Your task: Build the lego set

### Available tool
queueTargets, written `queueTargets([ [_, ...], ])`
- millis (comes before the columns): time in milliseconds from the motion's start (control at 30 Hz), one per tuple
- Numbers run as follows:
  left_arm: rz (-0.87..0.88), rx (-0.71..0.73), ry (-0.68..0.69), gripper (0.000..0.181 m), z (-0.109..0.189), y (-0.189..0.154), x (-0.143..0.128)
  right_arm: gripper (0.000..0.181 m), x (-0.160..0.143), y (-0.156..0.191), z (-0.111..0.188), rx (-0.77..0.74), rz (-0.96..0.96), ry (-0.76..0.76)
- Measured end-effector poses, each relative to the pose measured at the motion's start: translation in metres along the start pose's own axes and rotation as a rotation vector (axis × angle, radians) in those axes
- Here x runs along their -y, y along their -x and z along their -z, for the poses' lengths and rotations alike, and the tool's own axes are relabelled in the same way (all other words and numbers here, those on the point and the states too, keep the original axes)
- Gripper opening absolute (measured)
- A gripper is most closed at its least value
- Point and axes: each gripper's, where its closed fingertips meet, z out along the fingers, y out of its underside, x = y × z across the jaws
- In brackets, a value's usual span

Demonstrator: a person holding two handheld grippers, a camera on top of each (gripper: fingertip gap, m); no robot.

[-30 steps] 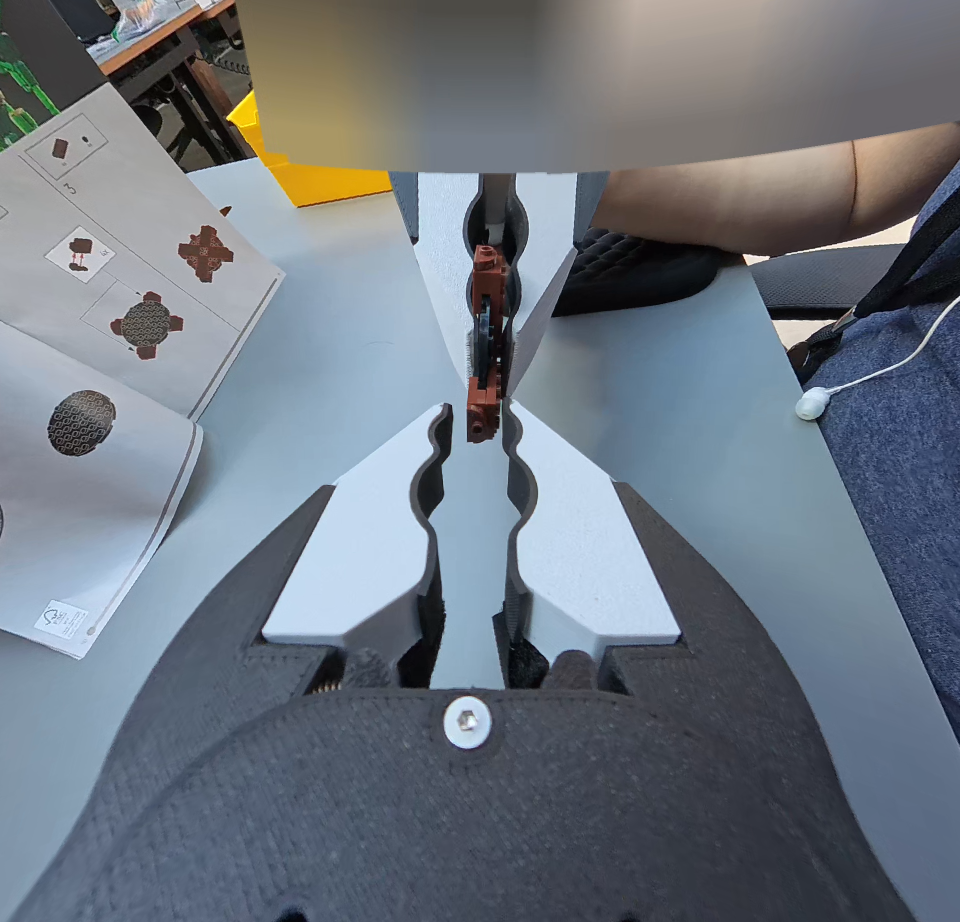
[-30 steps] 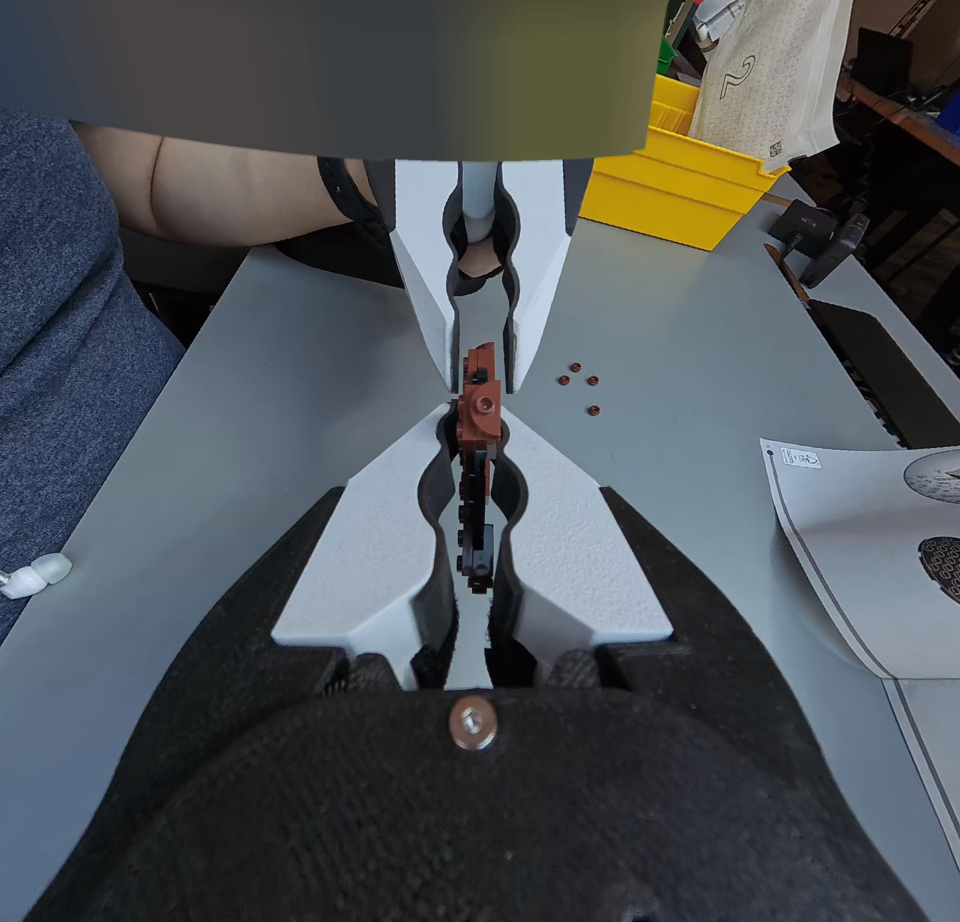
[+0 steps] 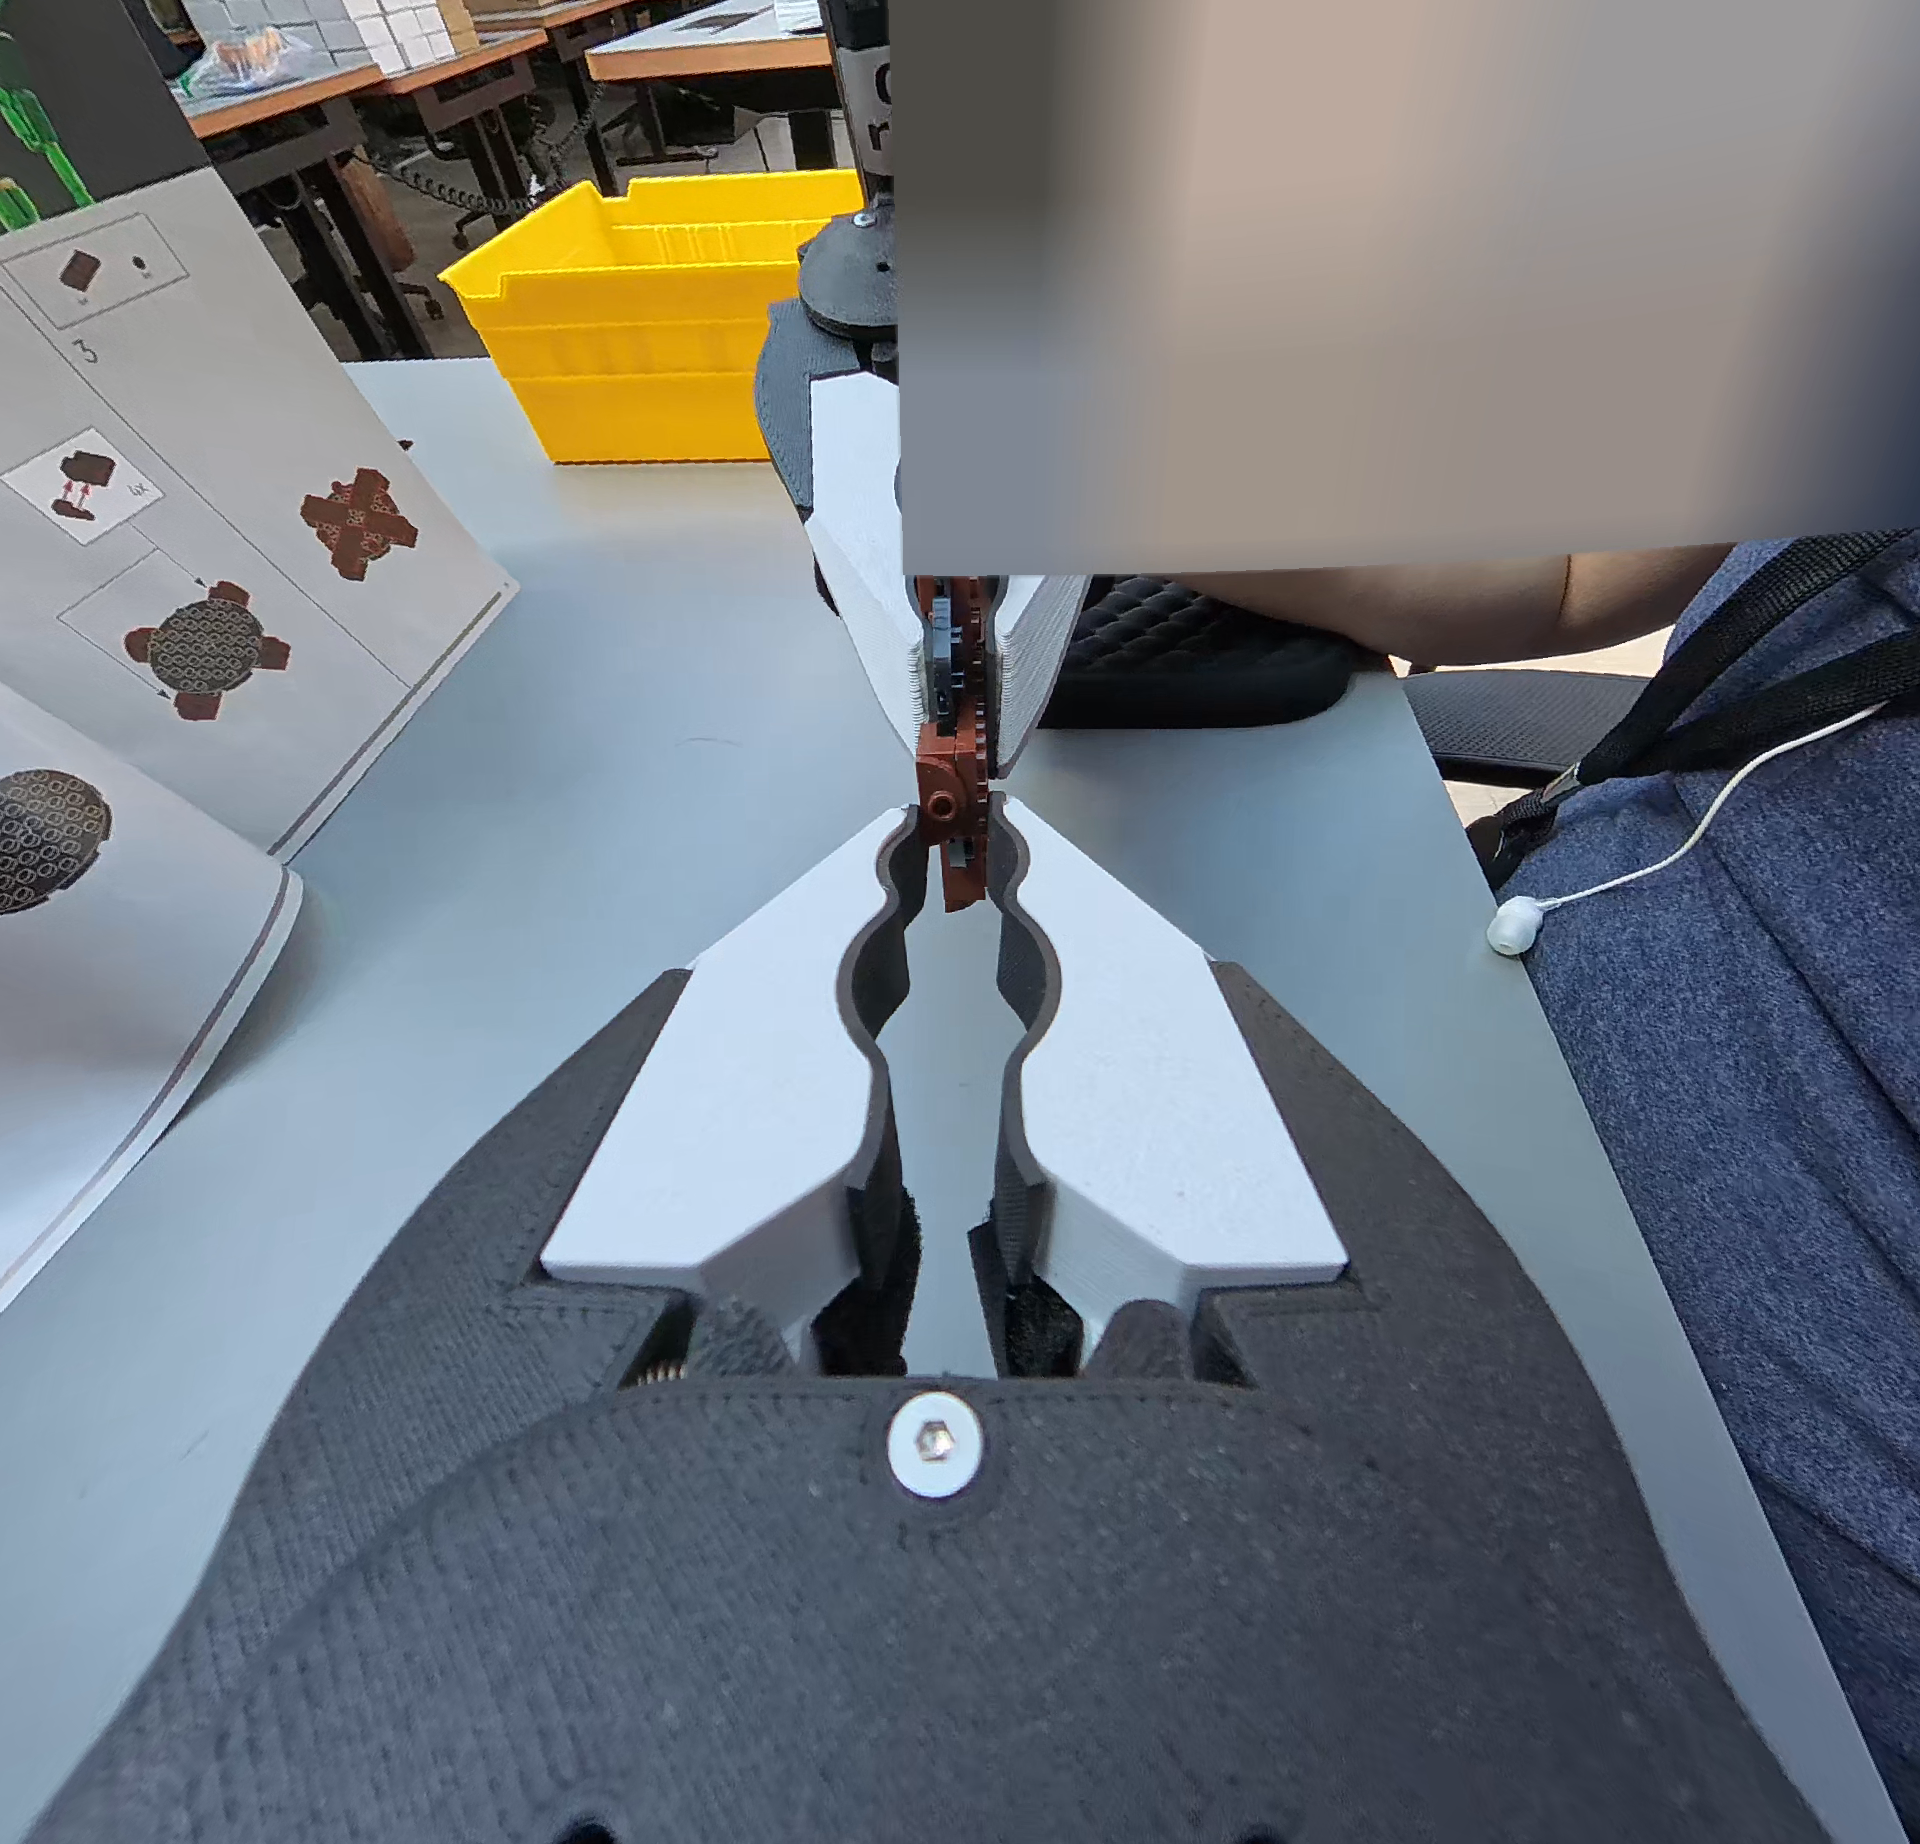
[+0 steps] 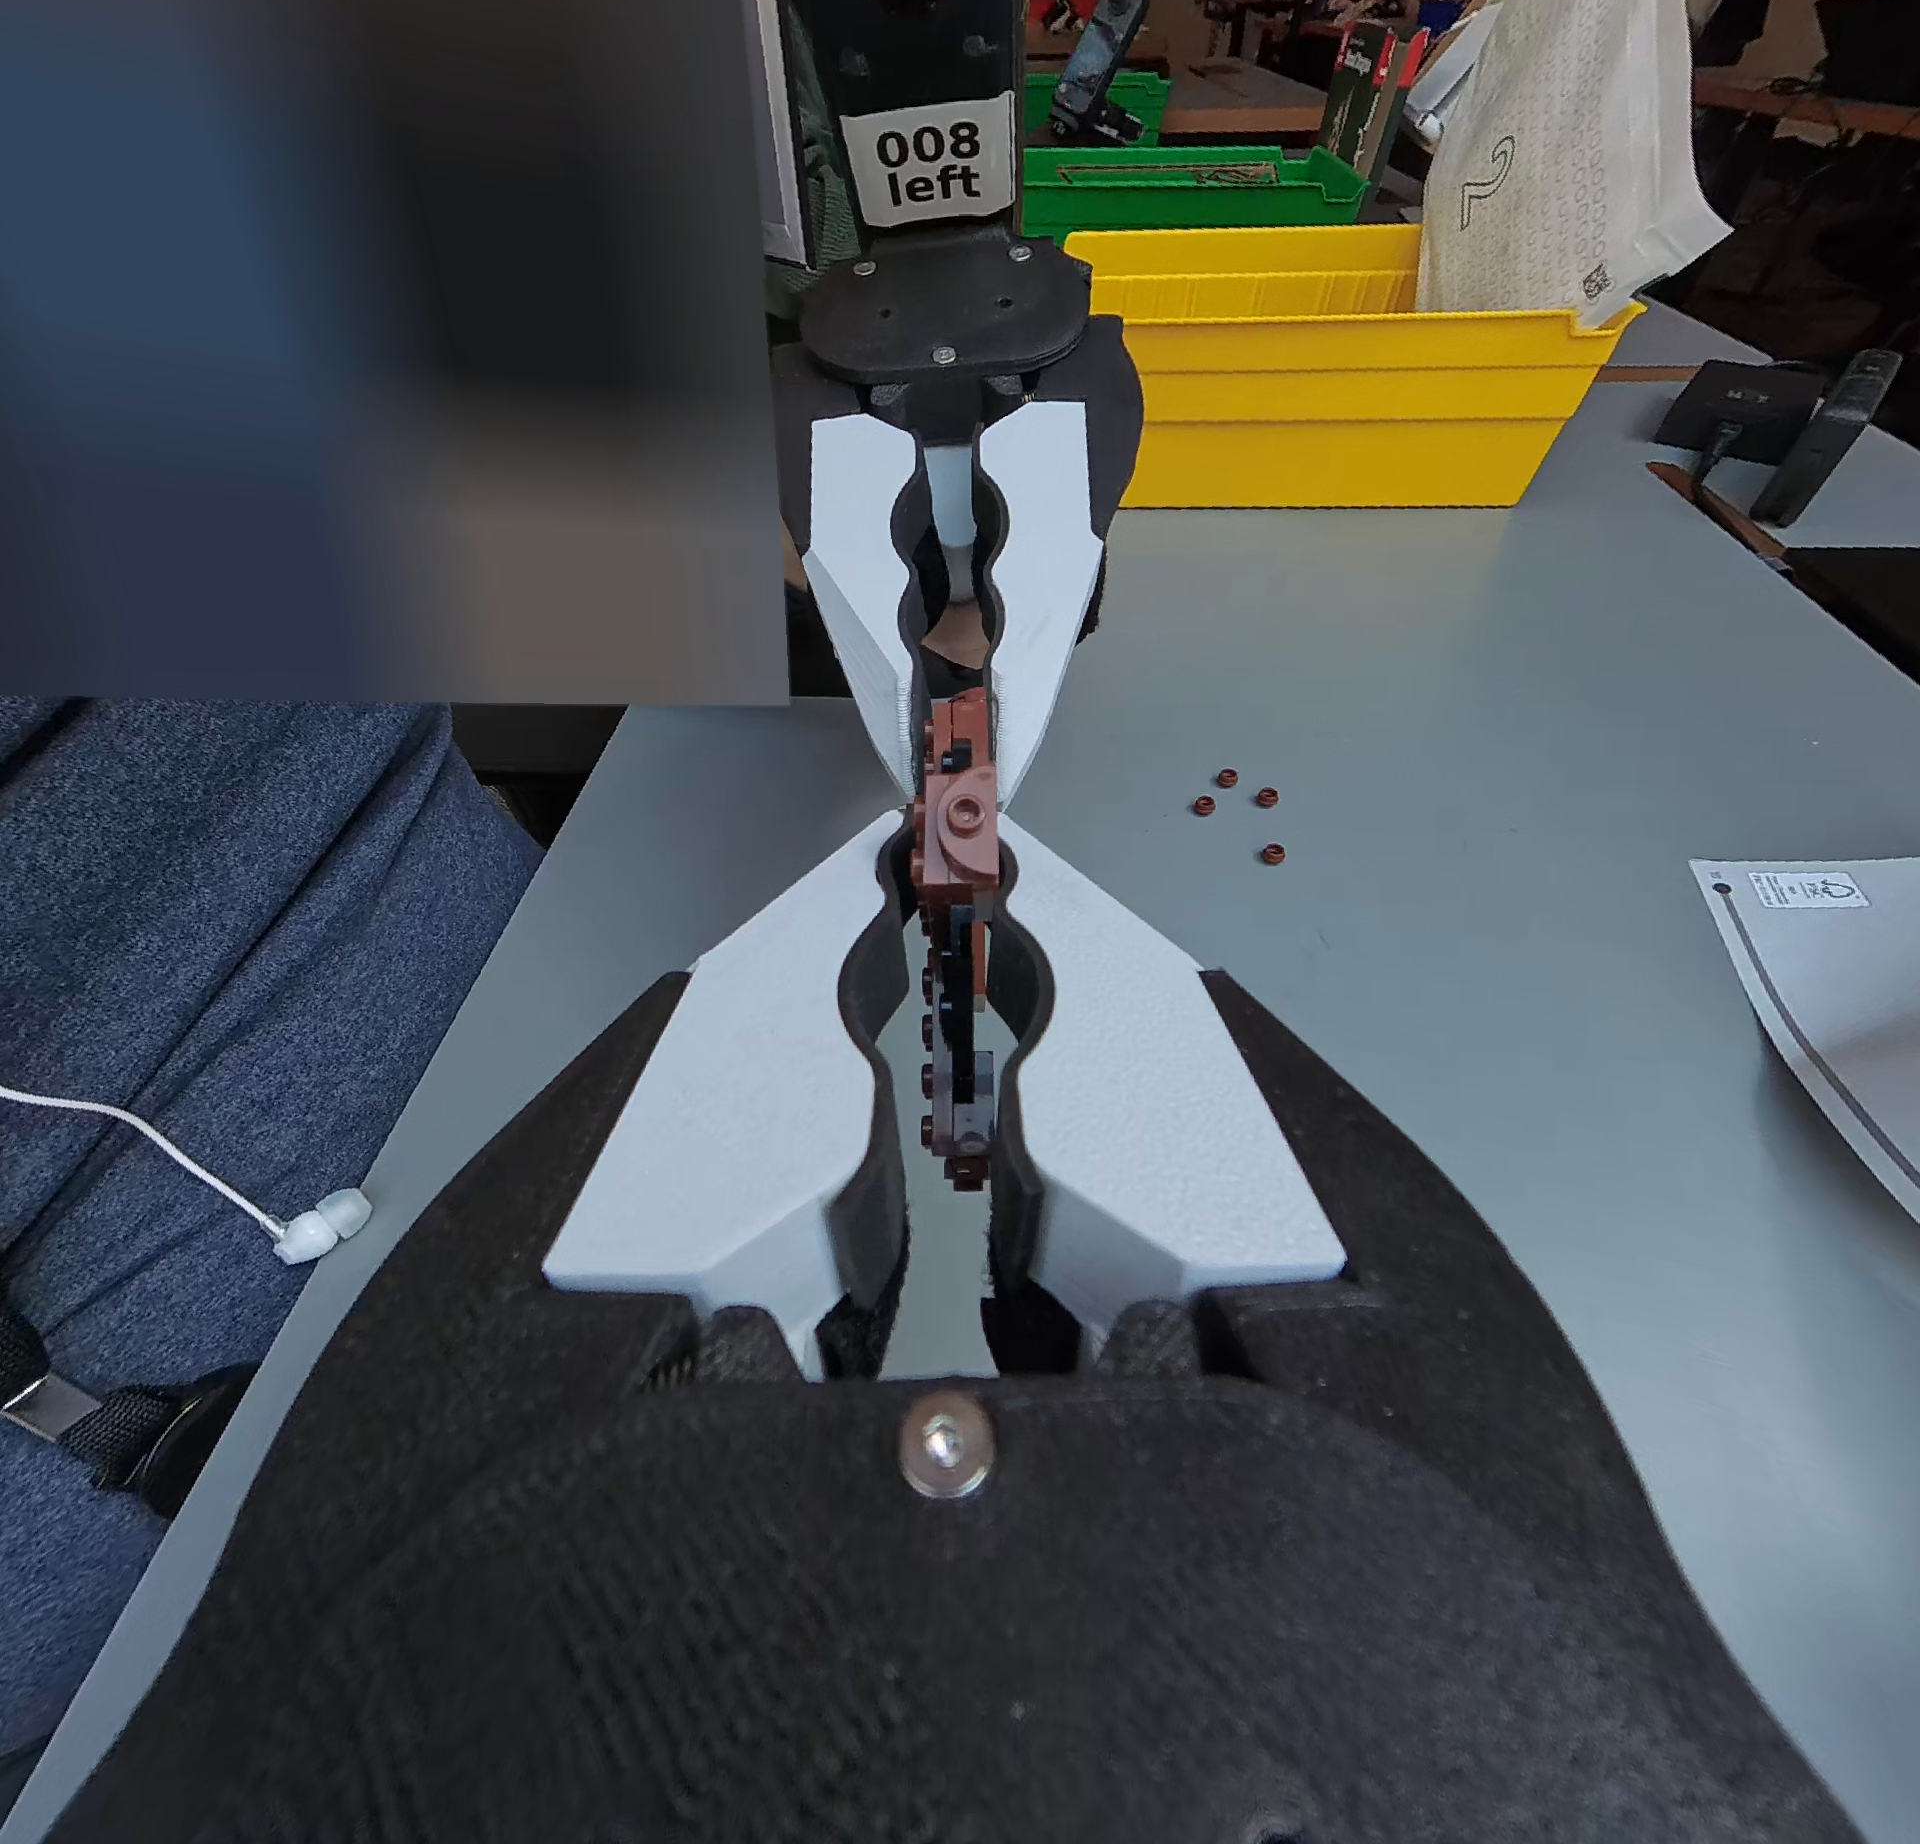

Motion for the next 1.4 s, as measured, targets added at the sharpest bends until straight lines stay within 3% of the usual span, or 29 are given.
queueTargets([
  [267, 0.028, 0.001, -0.039, 0.009, 0.003, 0.003, 0.005, 0.016, -0.001, -0.004, -0.001, -0.026, 0.031, 0.000],
  [433, 0.036, -0.008, -0.052, 0.009, 0.004, 0.002, 0.007, 0.007, 0.003, -0.001, 0.000, -0.013, 0.027, -0.019],
  [733, 0.040, -0.018, -0.080, 0.015, 0.001, -0.001, 0.010, 0.007, 0.001, -0.001, 0.000, -0.040, 0.054, 0.013],
  [1067, -0.011, -0.003, -0.053, 0.009, 0.001, -0.002, 0.007, 0.007, 0.001, 0.002, -0.002, -0.005, 0.032, 0.002],
  [1200, 0.006, 0.007, -0.075, 0.009, 0.002, 0.000, 0.011, 0.016, 0.006, 0.001, -0.003, -0.021, 0.042, -0.022],
  [1400, 0.022, 0.000, -0.080, 0.009, 0.001, 0.001, 0.011, 0.008, 0.005, 0.000, -0.003, -0.024, 0.029, -0.022],
])
